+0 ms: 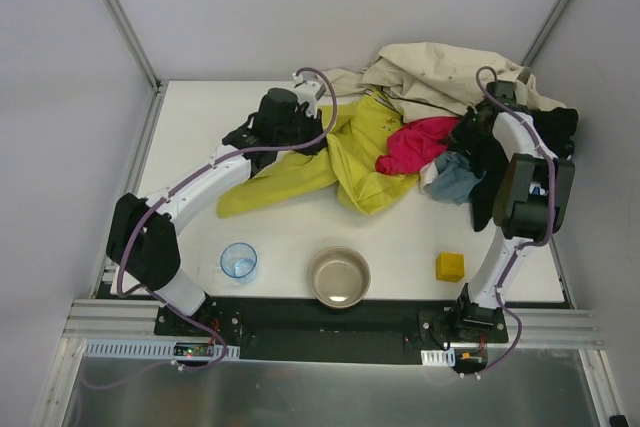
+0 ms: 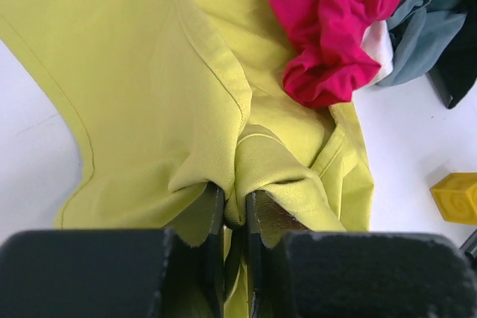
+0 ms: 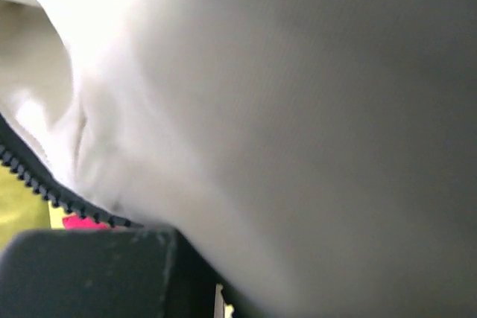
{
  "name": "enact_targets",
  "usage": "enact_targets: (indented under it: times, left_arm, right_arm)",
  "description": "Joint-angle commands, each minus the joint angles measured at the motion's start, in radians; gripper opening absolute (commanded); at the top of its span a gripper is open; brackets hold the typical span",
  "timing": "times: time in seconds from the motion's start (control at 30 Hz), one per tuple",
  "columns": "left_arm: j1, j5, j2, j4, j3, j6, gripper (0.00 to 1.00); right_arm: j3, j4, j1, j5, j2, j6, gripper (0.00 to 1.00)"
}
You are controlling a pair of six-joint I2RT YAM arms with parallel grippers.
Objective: Pick out a specific cloth from the pile
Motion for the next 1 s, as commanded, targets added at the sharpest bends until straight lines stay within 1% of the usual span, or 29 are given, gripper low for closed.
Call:
enact_targets:
  times: [0.0,0.17,0.23,0.37,0.53,0.7,0.97]
  left_arm:
    - [0.040,0.057,-0.117,0.053,0.010,-0.023,0.00]
    - [0.099,0.100,-0.188,0.054,0.010,-0.050,0.00]
    - [0.125,0.115,-0.216,0.054,0.010,-0.057,0.00]
    - [0.185,0.152,-0.268,0.054,0.010,-0.064,0.00]
    - [0.309,0.230,-0.337,0.050,0.019,-0.098,0.00]
    - [0.417,0.271,-0.389,0.034,0.045,-0.116,0.00]
    - [0.610,0.322,-0.404,-0.042,0.165,-0.109,0.00]
  right_arm:
    - [-0.009,-0.010,-0.108,0.108,-0.112,-0.015,0.01]
    - [-0.074,0.001,-0.183,0.147,-0.151,0.006,0.01]
    - [-0.101,0.025,-0.207,0.139,-0.169,0.014,0.01]
    - [-0.105,0.027,-0.232,0.127,-0.178,0.008,0.01]
    - [-0.106,0.035,-0.235,0.109,-0.174,0.014,0.01]
    - [-0.117,0.049,-0.235,0.093,-0.171,0.017,0.01]
    - [-0.120,0.052,-0.235,0.084,-0.174,0.013,0.01]
